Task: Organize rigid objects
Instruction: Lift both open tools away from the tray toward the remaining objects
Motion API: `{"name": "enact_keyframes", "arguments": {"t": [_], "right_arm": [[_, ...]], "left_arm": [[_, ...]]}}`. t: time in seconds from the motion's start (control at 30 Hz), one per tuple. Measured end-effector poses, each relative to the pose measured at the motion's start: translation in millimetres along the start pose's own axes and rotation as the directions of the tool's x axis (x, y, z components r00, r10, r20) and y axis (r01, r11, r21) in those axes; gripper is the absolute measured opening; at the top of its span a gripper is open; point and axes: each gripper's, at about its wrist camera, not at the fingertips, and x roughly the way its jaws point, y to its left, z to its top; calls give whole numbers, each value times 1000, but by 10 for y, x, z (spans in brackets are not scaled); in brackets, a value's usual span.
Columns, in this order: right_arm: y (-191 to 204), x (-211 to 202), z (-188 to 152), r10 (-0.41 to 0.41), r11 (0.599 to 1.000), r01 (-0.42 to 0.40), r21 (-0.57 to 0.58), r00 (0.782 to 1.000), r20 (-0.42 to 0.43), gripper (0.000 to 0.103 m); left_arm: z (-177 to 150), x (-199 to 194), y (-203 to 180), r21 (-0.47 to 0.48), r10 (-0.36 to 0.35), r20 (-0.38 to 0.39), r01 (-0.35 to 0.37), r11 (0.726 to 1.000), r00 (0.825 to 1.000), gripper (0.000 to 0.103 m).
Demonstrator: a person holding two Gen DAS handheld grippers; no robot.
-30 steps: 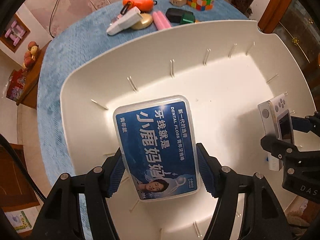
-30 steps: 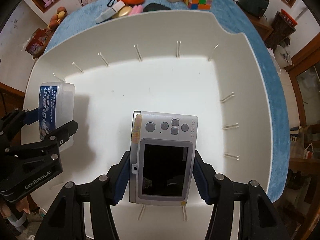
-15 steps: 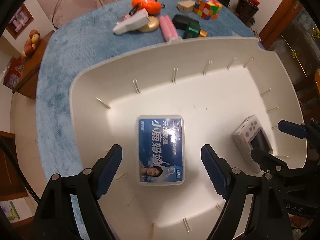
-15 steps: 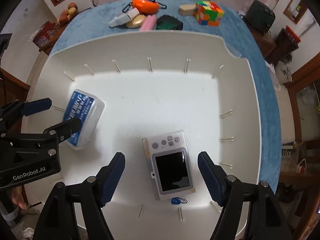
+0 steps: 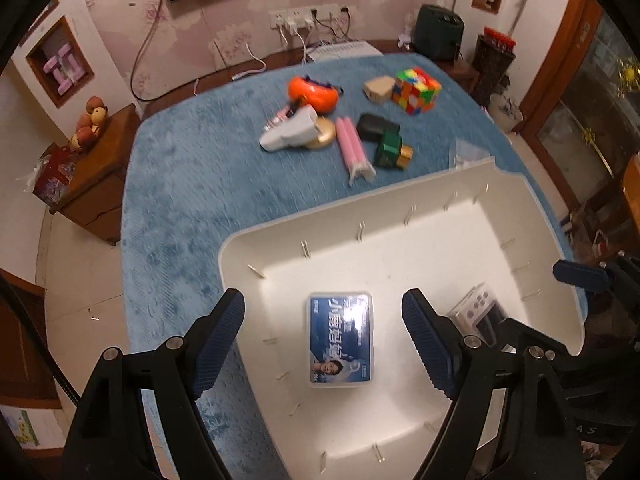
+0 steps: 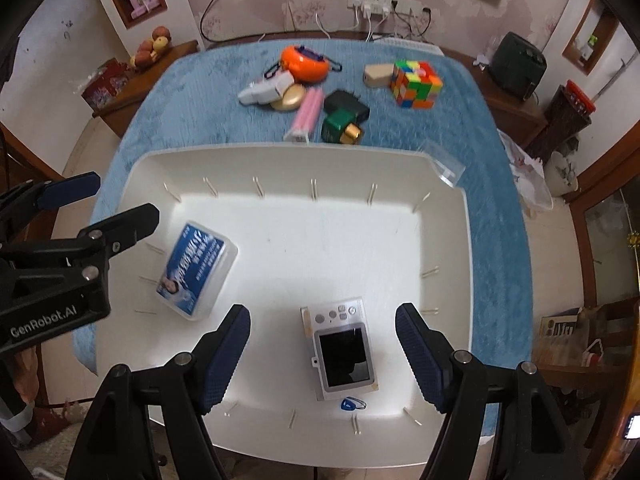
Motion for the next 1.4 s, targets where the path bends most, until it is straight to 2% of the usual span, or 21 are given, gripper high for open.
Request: {"name": "enact_keyframes", "arguments": {"t": [0.3,0.87,1.4], "right_arm": [[-22,-253,164,27,1000,-28,7,998,58,76],[-178,-504,387,38,999,-43,27,989,140,76],[-631,-431,802,18,994,-36,102,985,171,76]], "left_arm": [[205,-243,93,-53,-17,58,21,998,998,83],[478,-475,19,-45,-43,124,49,998,991,83],[922,-390,89,-66,7,165,4,998,986,83]]}}
